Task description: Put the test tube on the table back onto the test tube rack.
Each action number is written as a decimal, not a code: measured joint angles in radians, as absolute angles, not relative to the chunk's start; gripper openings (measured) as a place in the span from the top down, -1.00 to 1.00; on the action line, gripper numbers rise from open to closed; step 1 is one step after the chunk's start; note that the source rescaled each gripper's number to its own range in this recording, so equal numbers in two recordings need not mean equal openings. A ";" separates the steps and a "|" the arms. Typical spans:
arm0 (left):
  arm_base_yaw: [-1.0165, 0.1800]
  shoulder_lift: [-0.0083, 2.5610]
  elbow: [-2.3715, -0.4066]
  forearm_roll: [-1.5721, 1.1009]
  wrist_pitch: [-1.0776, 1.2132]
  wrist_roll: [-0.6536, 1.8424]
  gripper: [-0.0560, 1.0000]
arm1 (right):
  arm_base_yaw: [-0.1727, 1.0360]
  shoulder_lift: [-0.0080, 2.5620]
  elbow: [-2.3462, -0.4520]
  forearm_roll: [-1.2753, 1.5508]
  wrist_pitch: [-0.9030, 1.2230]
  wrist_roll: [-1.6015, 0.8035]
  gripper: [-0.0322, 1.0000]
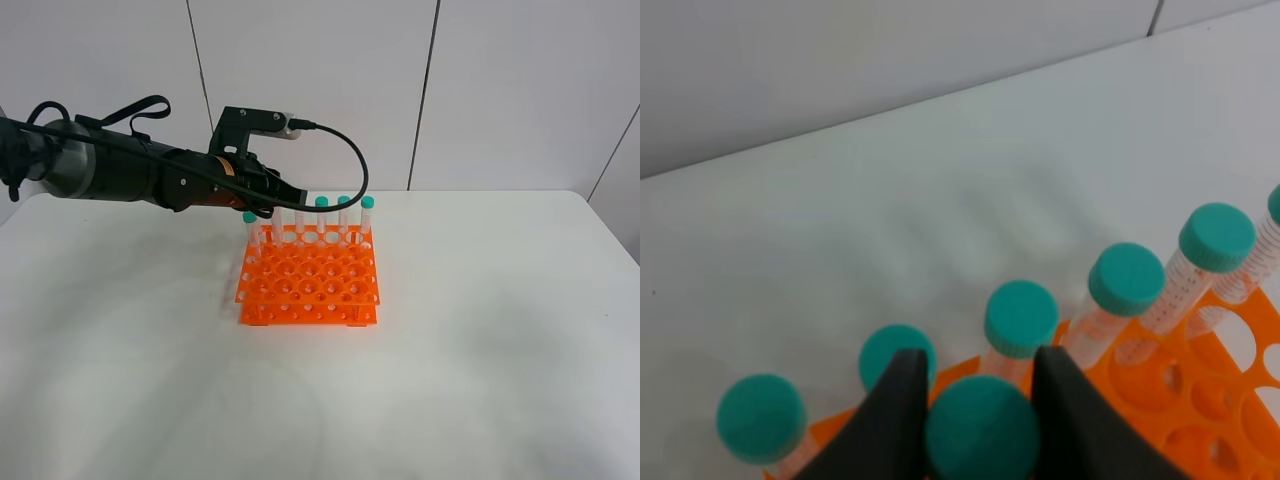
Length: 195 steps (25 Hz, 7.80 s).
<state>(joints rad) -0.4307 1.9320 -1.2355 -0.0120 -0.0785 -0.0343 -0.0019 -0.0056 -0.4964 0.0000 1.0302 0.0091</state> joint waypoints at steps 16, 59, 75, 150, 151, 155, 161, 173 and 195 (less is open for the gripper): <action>-0.410 1.932 -1.235 0.013 -0.068 -0.034 0.89 | -0.002 -0.006 -0.496 0.000 1.030 0.009 -0.72; -0.410 2.005 -1.235 0.036 -0.060 -0.072 0.89 | -0.002 -0.006 -0.496 0.000 1.030 0.009 -0.72; -0.410 2.029 -1.235 0.040 -0.074 -0.072 0.89 | -0.002 -0.006 -0.496 0.000 1.030 0.009 -0.72; -0.042 1.550 -0.996 0.039 0.371 -0.039 -0.96 | -0.002 -0.006 -0.496 0.013 1.030 0.009 -0.72; -0.043 1.549 -0.996 0.039 0.379 -0.041 -0.97 | -0.002 -0.006 -0.496 0.013 1.030 0.009 -0.72; -0.045 1.548 -0.996 0.039 0.401 -0.042 -1.00 | -0.002 -0.006 -0.496 0.013 1.030 0.009 -0.72; -0.049 1.517 -0.994 0.039 0.447 -0.043 -1.00 | -0.002 -0.006 -0.496 0.013 1.030 0.009 -0.72; -0.049 1.218 -0.991 0.039 0.645 -0.038 -1.00 | -0.002 -0.006 -0.496 0.014 1.030 0.009 -0.72; -0.049 0.457 -0.765 -0.040 1.040 -0.034 -1.00 | -0.002 -0.006 -0.496 0.016 1.030 0.009 -0.72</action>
